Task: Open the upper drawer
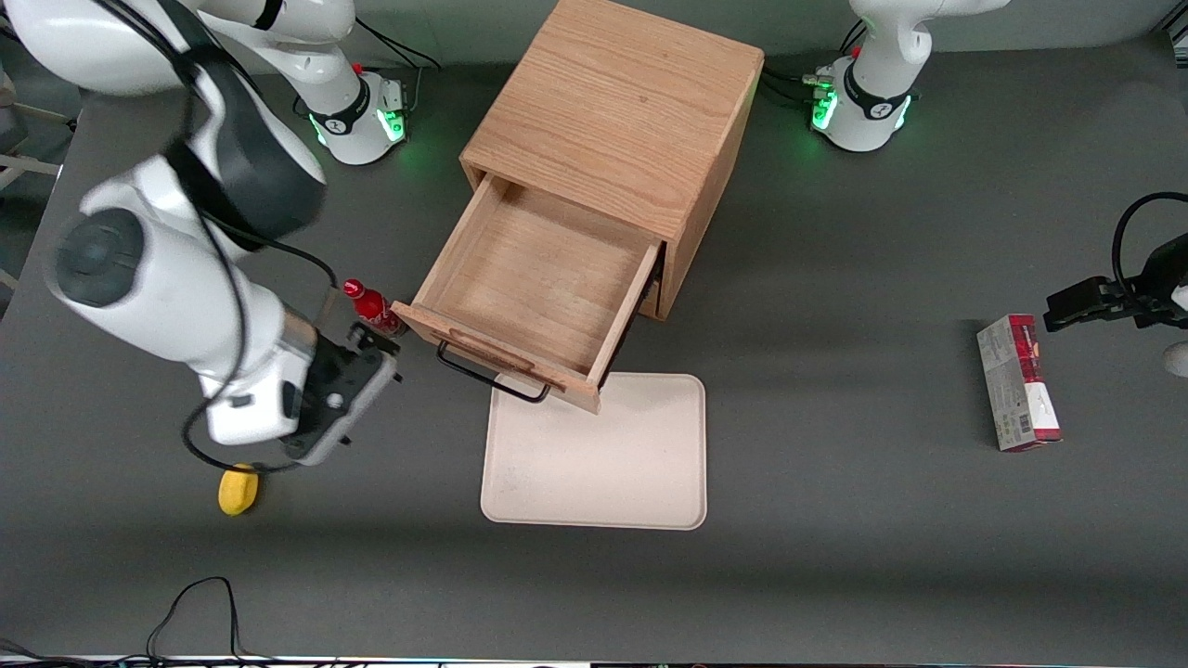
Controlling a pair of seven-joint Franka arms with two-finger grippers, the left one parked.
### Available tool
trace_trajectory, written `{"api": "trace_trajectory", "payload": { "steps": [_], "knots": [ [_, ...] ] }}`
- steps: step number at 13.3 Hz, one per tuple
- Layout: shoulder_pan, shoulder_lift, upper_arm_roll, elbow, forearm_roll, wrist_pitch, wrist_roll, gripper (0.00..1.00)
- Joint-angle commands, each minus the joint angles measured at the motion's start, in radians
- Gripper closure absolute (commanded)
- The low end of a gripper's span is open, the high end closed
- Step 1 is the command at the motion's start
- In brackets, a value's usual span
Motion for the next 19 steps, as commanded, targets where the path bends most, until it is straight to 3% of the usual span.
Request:
{"api": "trace_trajectory", "payload": {
  "steps": [1, 4, 6, 8, 12, 19],
  "knots": [
    [-0.025, -0.219, -0.132, -0.179, 0.135, -0.073, 0.163, 0.00],
    [-0.016, -0.538, -0.239, -0.539, 0.163, -0.005, 0.324, 0.00],
    [0.032, -0.715, -0.379, -0.722, 0.262, 0.031, 0.323, 0.00],
    [0.082, -0.728, -0.479, -0.724, 0.261, -0.016, 0.308, 0.00],
    [0.078, -0.720, -0.520, -0.721, 0.233, -0.012, 0.308, 0.00],
    [0.093, -0.714, -0.508, -0.701, 0.232, -0.020, 0.460, 0.00]
  ]
}}
